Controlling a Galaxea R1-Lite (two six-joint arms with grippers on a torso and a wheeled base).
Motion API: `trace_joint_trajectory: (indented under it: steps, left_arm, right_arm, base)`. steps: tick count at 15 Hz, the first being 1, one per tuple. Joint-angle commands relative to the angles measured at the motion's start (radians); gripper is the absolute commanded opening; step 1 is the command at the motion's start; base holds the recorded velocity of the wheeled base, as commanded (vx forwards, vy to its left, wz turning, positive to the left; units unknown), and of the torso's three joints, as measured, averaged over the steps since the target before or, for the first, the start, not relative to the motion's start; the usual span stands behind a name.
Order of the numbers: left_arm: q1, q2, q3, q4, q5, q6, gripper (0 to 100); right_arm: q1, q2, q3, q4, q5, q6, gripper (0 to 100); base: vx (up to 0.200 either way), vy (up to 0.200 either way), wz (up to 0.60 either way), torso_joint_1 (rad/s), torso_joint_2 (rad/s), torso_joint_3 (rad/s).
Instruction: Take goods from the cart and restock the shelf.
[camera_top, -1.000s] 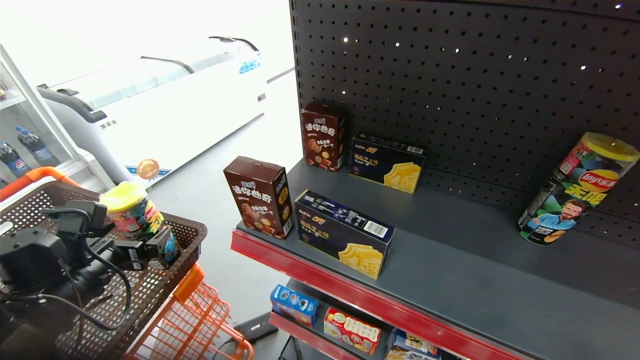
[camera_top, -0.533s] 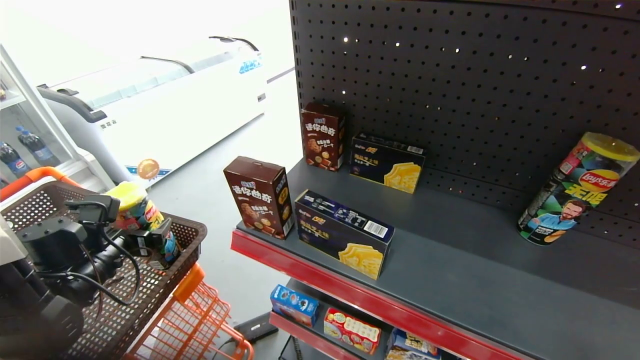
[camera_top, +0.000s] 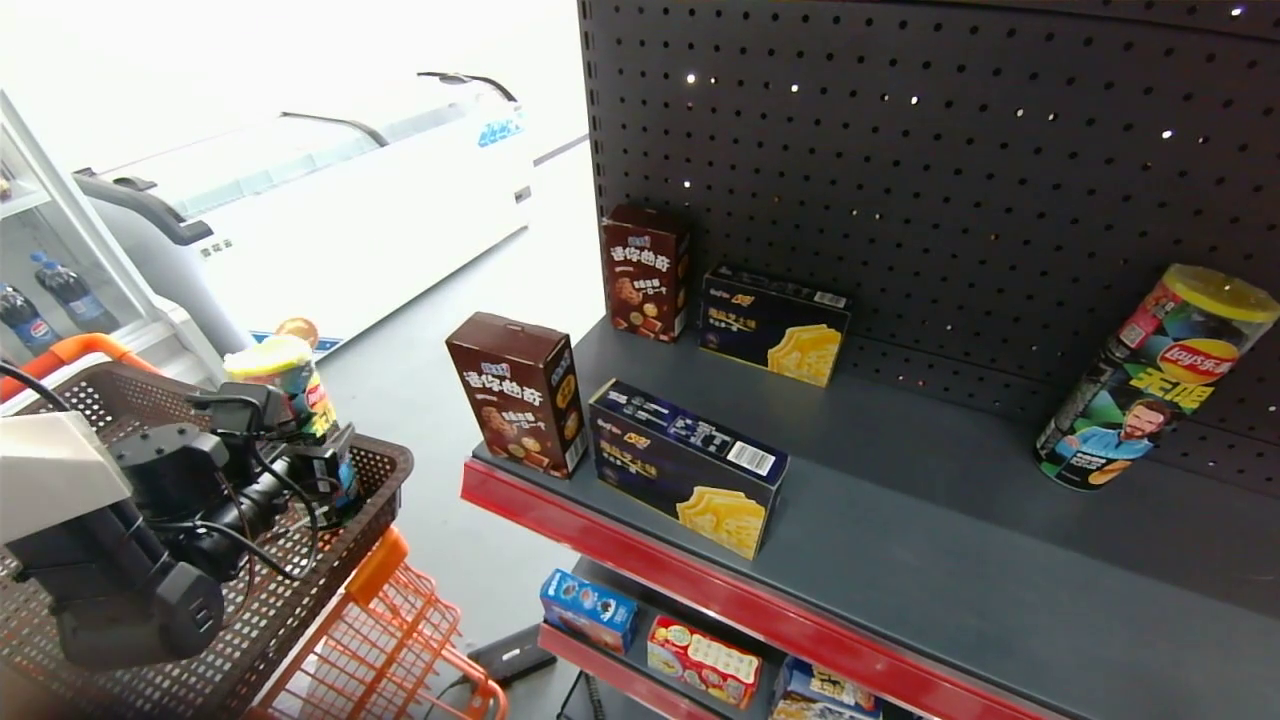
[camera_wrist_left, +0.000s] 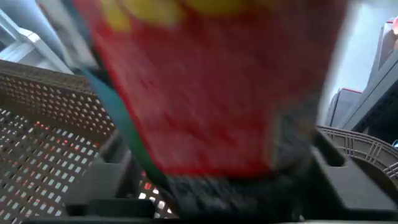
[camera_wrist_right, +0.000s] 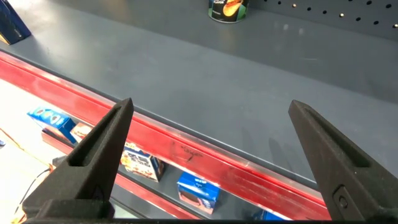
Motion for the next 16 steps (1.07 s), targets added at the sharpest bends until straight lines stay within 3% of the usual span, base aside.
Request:
trace_joint_trajectory:
  steps: [1,5,11,15,16]
  left_arm:
    - [-0.003,0.005,-0.018,-0.001,-0.001,-0.004,0]
    - [-0.018,-0.087,-0.041,0.020,-0.001,-0.010,0]
    - [-0.086,-0.512,-0.044,0.397,0.005,-0.047,0]
    - [-0.103,-0.661,-0.029,0.456,-0.041,-0.057,0]
    - [-0.147,-0.719,-0.035,0.534,-0.044,-0.057,0]
  right_arm:
    - [0.001,0.001,0.000,-0.001,0.001,-0.001,100]
    - [0.001,0.001,0.000,-0.001,0.001,-0.001,100]
    - [0.001,0.001,0.000,0.000,0.001,-0.001,100]
    - [0.001,0.001,0.000,0.000,0.001,-0.001,100]
    - [0.001,0.001,0.000,-0.001,0.001,-0.001,100]
  base:
    - [0.000,0.000,0.00,0.000,0.00,0.000]
    - [0.000,0.000,0.00,0.000,0.00,0.000]
    - [0.000,0.000,0.00,0.000,0.00,0.000]
    - [0.000,0.000,0.00,0.000,0.00,0.000]
    - [0.000,0.000,0.00,0.000,0.00,0.000]
